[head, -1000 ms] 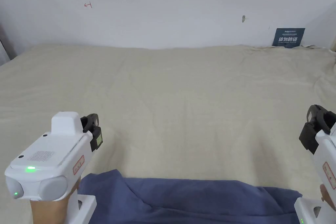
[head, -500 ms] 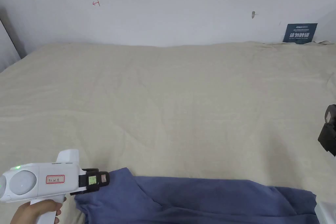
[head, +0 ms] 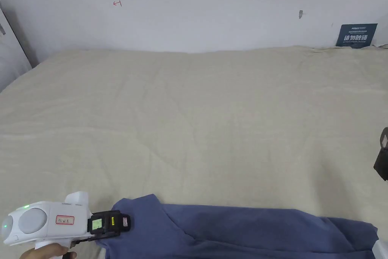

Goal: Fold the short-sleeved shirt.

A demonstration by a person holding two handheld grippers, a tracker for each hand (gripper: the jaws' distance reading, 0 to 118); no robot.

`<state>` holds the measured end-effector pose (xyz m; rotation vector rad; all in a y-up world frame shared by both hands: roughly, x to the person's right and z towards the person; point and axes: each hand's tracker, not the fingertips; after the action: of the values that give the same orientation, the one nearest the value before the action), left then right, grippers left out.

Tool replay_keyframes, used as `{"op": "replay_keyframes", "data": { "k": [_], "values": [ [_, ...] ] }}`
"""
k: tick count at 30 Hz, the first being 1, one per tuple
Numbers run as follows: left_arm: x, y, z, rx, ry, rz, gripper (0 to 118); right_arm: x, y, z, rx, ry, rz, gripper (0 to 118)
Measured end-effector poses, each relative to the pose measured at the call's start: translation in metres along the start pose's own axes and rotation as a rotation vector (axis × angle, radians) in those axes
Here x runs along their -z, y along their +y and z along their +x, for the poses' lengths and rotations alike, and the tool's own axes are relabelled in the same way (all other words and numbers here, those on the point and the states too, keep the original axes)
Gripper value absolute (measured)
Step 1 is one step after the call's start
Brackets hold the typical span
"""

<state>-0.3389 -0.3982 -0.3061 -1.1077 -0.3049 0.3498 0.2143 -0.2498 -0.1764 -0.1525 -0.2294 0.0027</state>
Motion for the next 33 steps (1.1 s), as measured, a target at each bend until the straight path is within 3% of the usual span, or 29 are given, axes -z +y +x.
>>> {"op": "replay_keyframes", "data": {
  "k": [2,6,8,15,22,33],
  "values": [
    [0.011,0.007,-0.016,-0.003,0.006,-0.011,114,-0.001,0.0,0.0,0.001,0.0,-0.002,0],
    [0.024,0.011,-0.018,0.022,0.002,-0.026,80,-0.003,0.001,0.001,0.0,-0.001,-0.008,0],
    [0.031,0.013,-0.015,0.025,-0.005,-0.047,72,-0.003,0.002,0.004,0.008,-0.003,-0.011,0],
    [0.041,0.008,0.008,0.098,-0.019,-0.062,13,0.0,-0.001,0.014,0.013,-0.011,-0.02,0],
    [0.019,0.007,0.019,0.156,0.003,-0.006,6,0.003,-0.004,0.019,0.02,-0.01,-0.028,0],
    [-0.045,0.021,-0.003,0.119,0.077,0.048,5,0.009,-0.005,0.018,0.019,0.002,-0.027,0]
  ]
}}
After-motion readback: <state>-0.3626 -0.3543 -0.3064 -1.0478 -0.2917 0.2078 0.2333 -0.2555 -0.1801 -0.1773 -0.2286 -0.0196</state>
